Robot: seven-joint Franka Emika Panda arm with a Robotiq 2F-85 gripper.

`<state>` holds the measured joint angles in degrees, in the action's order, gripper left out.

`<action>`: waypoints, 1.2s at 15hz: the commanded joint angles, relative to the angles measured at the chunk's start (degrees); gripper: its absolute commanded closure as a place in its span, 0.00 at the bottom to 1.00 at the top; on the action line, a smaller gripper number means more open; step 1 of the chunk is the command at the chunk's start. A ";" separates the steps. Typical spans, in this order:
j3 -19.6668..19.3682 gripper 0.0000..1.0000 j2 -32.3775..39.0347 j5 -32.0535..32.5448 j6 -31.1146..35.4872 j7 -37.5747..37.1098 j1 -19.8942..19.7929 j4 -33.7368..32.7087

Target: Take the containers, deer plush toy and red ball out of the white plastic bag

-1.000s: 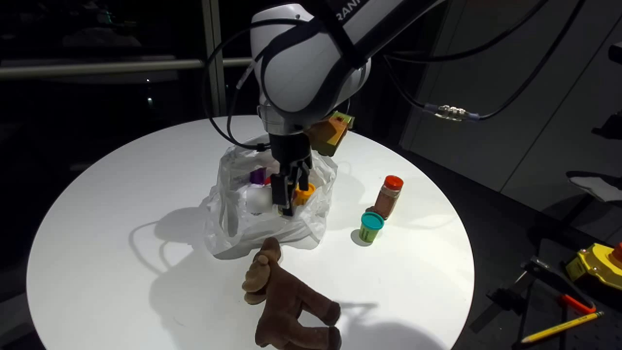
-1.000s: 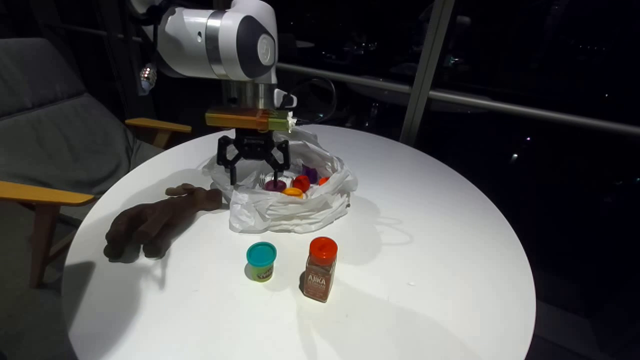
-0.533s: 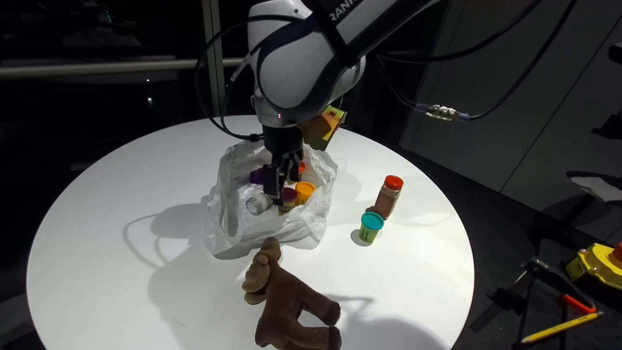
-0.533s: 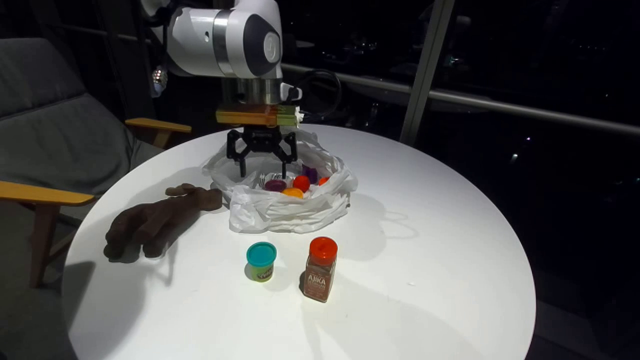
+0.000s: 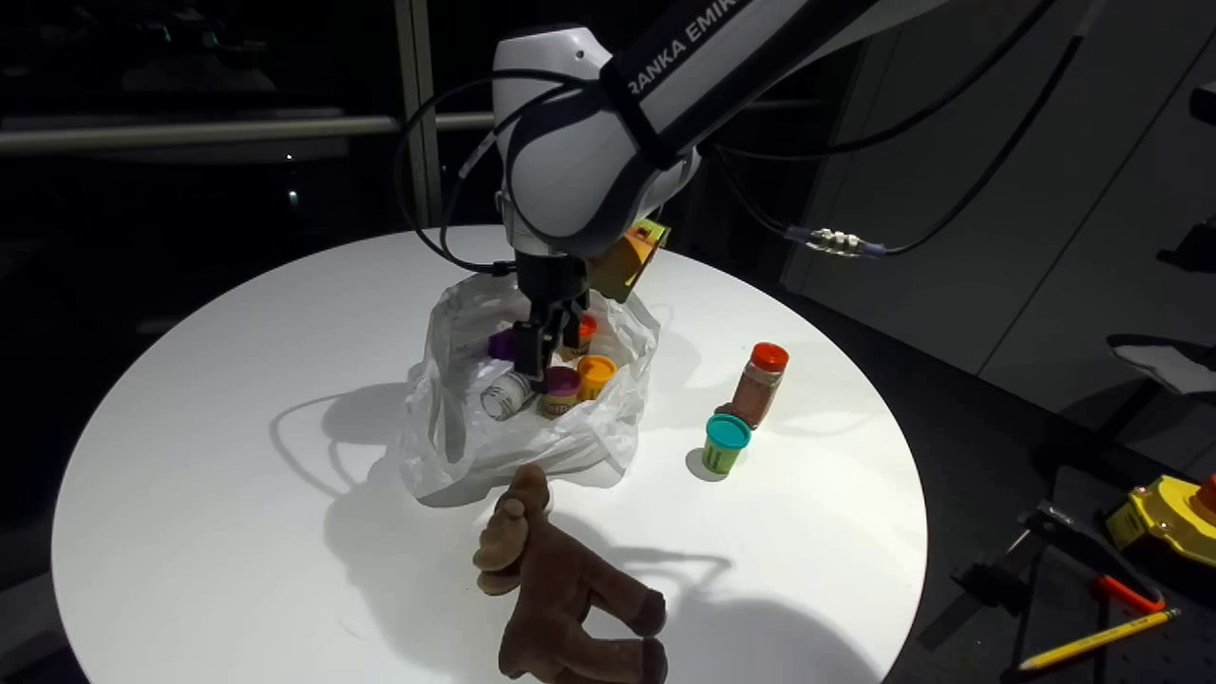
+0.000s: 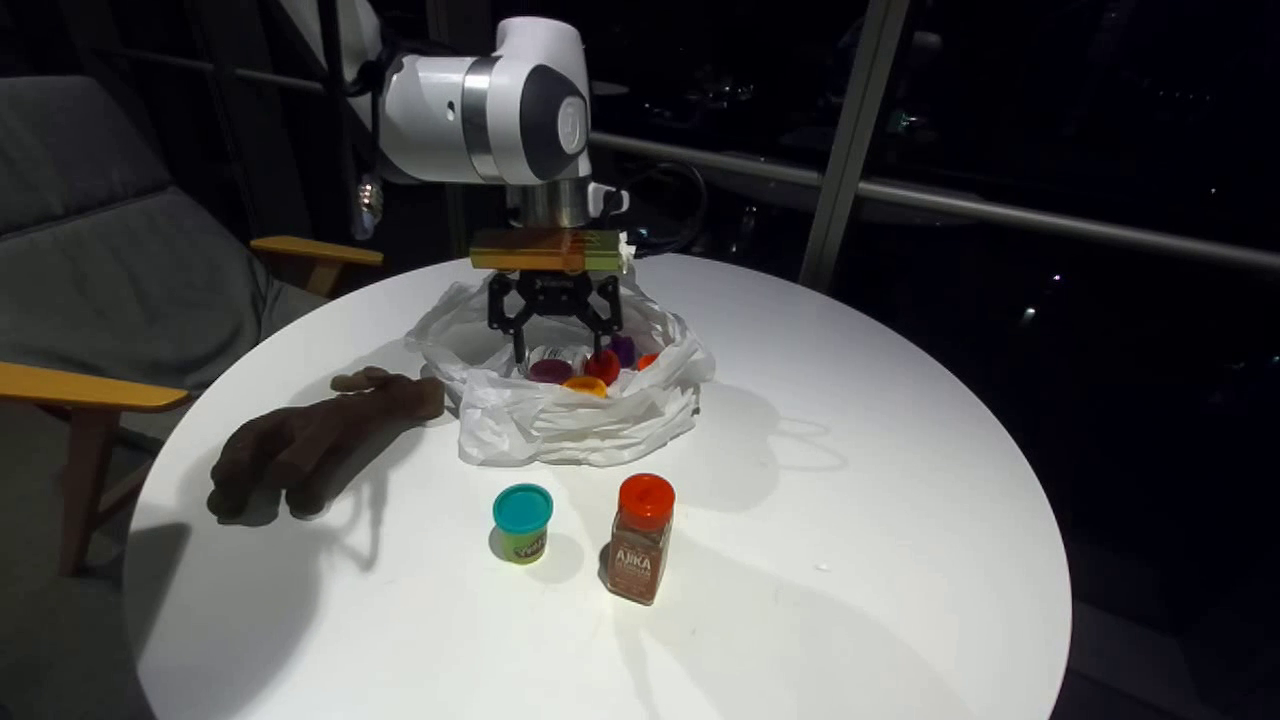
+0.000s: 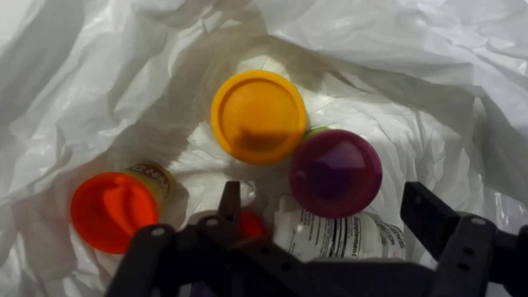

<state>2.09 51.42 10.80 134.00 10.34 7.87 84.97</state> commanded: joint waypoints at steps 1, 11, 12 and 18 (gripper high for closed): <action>-0.15 0.00 3.11 1.03 0.06 0.46 0.19 -5.06; 0.18 0.02 2.33 0.33 -3.84 0.43 -0.16 -3.16; 0.33 0.26 2.55 0.29 -3.71 0.34 -0.09 -3.22; -0.32 0.62 1.89 1.27 -3.79 -0.55 0.74 -2.96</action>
<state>2.22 54.38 11.03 130.83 10.34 8.04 81.87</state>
